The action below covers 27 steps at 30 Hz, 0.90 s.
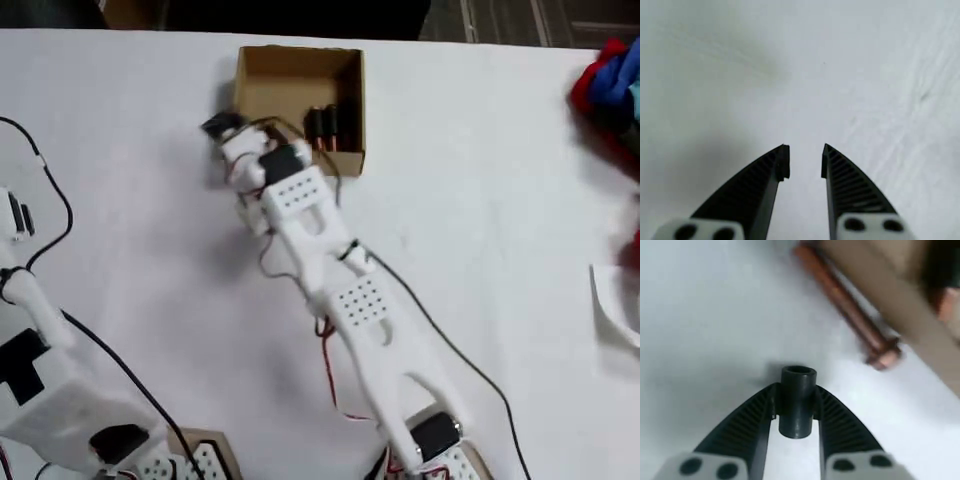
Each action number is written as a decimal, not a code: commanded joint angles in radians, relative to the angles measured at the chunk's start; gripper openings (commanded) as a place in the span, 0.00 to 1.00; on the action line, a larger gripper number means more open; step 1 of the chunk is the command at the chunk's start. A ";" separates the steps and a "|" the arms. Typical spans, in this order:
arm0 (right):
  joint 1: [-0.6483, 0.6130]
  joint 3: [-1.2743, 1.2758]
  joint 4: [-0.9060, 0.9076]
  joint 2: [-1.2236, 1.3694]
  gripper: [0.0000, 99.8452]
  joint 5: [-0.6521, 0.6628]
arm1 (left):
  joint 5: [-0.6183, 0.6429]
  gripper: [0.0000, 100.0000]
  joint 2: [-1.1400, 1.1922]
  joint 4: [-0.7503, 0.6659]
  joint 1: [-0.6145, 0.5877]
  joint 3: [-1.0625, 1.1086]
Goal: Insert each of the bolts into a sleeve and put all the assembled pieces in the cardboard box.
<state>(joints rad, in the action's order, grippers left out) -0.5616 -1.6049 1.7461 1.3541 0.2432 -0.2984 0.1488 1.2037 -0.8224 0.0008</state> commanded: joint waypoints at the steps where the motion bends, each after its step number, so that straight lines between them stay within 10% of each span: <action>1: 0.062 0.117 0.027 -0.160 0.02 -0.008 | 0.006 0.13 -0.069 -0.009 0.012 -0.004; 9: 0.065 0.643 0.004 -0.417 0.02 -0.012 | 0.006 0.13 -0.068 -0.014 0.025 -0.007; 27: 0.070 0.647 -0.058 -0.321 0.10 -0.011 | 0.008 0.13 -0.064 -0.008 0.077 -0.004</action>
<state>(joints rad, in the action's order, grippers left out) -0.5048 -0.9574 1.7185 1.0319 0.2417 -0.2984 0.1488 1.2037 -0.7534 0.0008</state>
